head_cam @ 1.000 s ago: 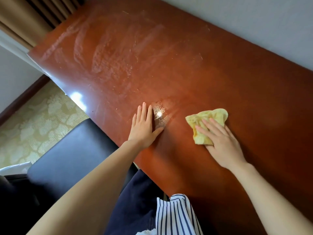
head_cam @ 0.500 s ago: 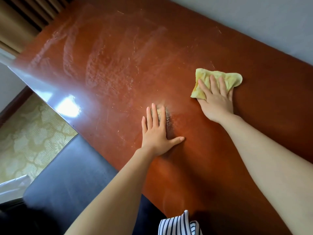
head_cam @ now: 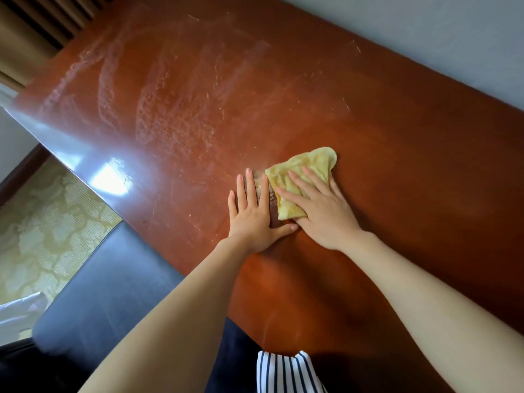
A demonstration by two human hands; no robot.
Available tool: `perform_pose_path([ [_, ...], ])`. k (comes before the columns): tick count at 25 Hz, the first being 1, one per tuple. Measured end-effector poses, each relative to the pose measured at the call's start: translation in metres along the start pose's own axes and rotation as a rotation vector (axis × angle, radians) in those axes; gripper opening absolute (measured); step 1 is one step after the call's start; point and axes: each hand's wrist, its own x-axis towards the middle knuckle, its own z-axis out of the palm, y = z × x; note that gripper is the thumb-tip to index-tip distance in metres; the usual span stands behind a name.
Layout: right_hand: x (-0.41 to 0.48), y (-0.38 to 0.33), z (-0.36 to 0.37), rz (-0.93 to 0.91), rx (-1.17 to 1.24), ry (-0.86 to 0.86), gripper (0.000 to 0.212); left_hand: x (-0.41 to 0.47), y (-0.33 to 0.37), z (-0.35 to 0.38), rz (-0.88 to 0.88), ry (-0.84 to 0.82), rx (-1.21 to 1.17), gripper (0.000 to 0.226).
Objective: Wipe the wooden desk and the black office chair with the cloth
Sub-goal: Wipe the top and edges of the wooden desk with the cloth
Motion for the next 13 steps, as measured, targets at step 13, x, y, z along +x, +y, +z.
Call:
perform_pose_path([
  [13, -0.115, 0.031, 0.0, 0.133, 0.007, 0.001, 0.062, 0.0, 0.013, -0.015, 0.198, 0.143, 0.147, 0.1],
])
